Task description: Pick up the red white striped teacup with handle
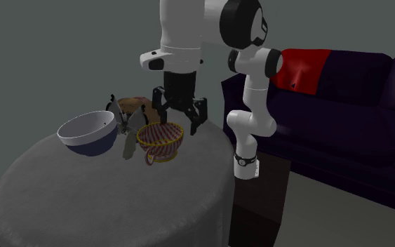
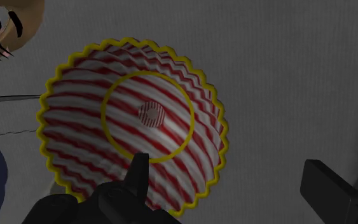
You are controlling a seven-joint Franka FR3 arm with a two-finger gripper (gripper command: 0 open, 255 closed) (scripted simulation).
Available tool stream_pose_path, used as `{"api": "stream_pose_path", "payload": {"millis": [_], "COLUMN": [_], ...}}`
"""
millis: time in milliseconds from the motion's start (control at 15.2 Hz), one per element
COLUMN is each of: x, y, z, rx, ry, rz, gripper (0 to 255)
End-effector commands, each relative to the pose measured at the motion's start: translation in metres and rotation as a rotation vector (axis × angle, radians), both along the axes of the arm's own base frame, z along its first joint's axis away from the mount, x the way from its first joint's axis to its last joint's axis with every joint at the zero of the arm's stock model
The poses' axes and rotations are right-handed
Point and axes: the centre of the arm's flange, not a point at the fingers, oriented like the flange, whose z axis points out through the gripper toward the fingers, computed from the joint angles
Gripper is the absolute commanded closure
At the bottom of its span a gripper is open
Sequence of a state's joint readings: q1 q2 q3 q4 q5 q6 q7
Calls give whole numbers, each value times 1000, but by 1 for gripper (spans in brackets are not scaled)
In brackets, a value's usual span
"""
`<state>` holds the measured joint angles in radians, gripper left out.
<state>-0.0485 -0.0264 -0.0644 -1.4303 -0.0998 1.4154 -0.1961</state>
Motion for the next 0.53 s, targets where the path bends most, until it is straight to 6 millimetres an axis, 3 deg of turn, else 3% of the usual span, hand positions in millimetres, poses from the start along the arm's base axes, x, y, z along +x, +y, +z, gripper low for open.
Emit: {"api": "stream_pose_path", "payload": {"millis": [0,396,462], "x": [3,3,3], "y": [-1,-1,-1], "z": [-9,-33,-33], "rx": [-1,-1,-1], "ry": [0,0,0], "rz": [1,1,1], "gripper": [0,0,255]}}
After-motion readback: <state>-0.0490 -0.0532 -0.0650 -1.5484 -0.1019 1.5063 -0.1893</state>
